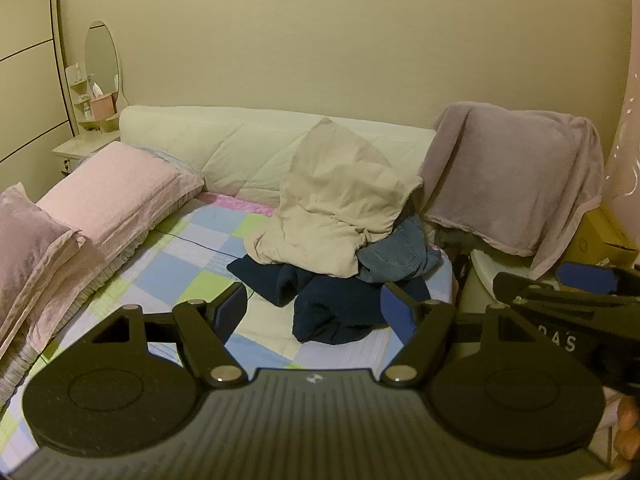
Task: Fold clothes
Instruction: 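Move both tools toward the beige shirt on the clothes pile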
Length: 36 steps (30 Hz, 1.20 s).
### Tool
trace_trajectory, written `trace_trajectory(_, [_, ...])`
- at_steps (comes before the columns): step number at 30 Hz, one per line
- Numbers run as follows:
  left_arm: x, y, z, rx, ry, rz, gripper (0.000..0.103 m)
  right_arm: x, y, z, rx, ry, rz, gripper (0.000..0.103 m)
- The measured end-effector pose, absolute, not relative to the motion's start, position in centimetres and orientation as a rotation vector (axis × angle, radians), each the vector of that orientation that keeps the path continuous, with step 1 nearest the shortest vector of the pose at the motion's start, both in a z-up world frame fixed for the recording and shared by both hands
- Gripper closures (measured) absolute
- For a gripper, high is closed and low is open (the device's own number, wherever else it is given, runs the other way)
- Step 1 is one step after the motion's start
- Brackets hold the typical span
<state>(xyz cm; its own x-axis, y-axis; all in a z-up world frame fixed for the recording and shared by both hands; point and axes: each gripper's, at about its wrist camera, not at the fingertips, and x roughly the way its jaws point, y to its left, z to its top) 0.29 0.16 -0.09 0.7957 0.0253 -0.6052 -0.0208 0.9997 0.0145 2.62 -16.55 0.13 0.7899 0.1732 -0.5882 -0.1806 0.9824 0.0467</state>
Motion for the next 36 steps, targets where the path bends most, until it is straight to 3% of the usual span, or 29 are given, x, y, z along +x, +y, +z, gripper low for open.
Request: trace_trajectory(36, [2.1,2.4,-0.4,-0.020,0.645,0.029,0.032,5.4,-15.3,0.2,-0.014,0.635,0.171,0.037])
